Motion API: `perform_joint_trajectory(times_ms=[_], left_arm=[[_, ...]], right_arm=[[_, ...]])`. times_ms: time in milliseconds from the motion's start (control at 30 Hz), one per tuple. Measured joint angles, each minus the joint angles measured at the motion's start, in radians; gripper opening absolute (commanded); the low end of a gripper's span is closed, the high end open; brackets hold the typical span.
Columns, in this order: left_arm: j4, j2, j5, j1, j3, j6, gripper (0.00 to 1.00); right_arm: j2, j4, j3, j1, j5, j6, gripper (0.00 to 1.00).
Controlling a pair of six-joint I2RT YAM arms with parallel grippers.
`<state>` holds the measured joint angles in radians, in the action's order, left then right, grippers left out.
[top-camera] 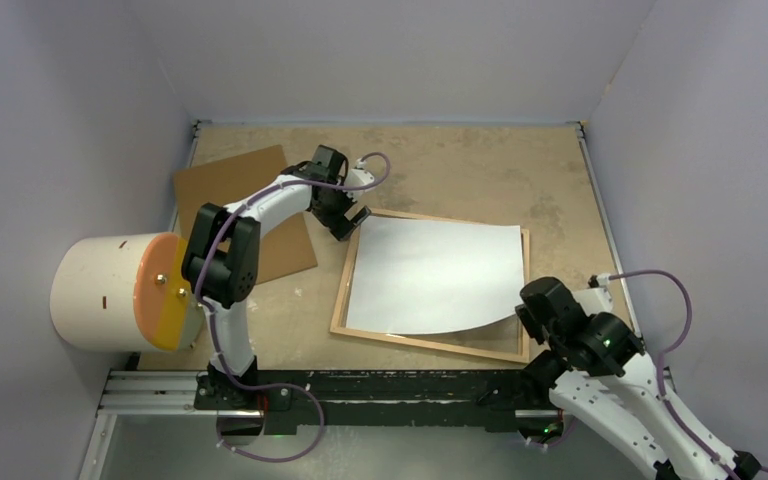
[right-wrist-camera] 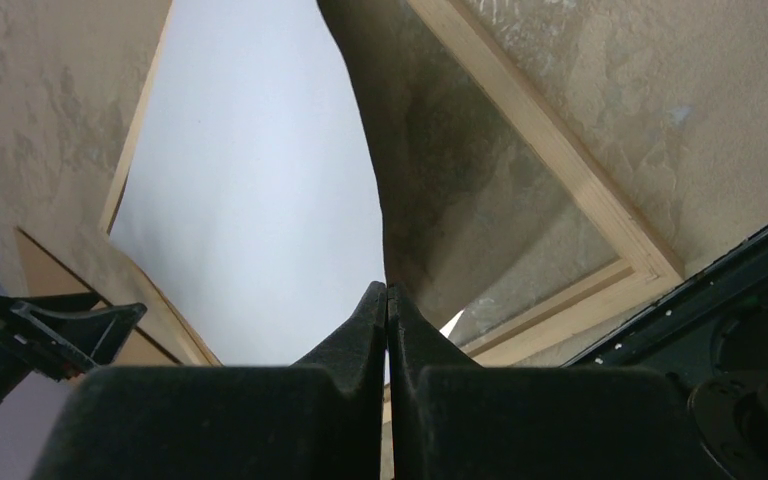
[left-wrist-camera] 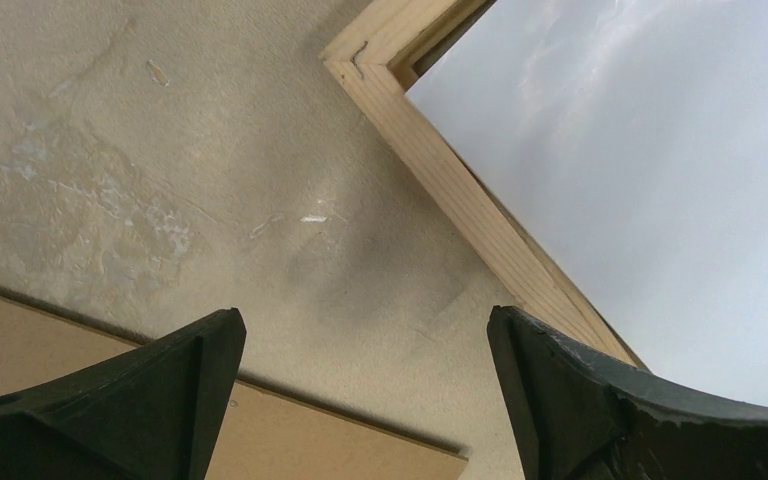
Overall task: Put the photo into the frame
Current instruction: Move the photo to the photo frame.
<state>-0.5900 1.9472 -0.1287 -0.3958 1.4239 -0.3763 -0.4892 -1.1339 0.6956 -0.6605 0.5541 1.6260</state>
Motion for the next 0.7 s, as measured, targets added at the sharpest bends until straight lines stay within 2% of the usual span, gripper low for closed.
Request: perform_joint_trajectory(times_ms=[433, 467, 500, 567, 600, 633, 667, 700], left_arm=[[-0.001, 0.0, 0.014, -0.006, 0.003, 0.0, 1.0], [-0.002, 0.0, 0.017, -0.006, 0.003, -0.001, 1.0], [-0.002, 0.0, 0.02, -0.006, 0.003, -0.001, 1.0], [-0.002, 0.0, 0.025, -0.006, 0.003, -0.001, 1.0], [-0.003, 0.0, 0.027, -0.006, 0.003, -0.002, 1.0], [-0.002, 0.0, 0.029, -0.006, 0.003, -0.002, 1.0], [-0.003, 0.0, 0.031, -0.006, 0.003, -0.003, 1.0], [-0.003, 0.0, 0.032, -0.006, 0.003, -0.005, 1.0]], right_arm=[[-0.014, 0.063, -0.025, 0.0, -0.106, -0.055, 0.0], [-0.014, 0.074, -0.032, 0.0, -0.107, -0.057, 0.03], [-0.014, 0.083, -0.04, 0.0, -0.112, -0.06, 0.16], [-0.014, 0.095, -0.057, 0.0, -0.126, -0.065, 0.47], [-0.014, 0.095, -0.061, 0.0, -0.129, -0.067, 0.66], [-0.014, 0.094, -0.063, 0.0, -0.135, -0.078, 0.91], [-0.014, 0.095, -0.063, 0.0, -0.136, -0.079, 0.98], [-0.014, 0.095, -0.063, 0.0, -0.137, -0.082, 0.99]])
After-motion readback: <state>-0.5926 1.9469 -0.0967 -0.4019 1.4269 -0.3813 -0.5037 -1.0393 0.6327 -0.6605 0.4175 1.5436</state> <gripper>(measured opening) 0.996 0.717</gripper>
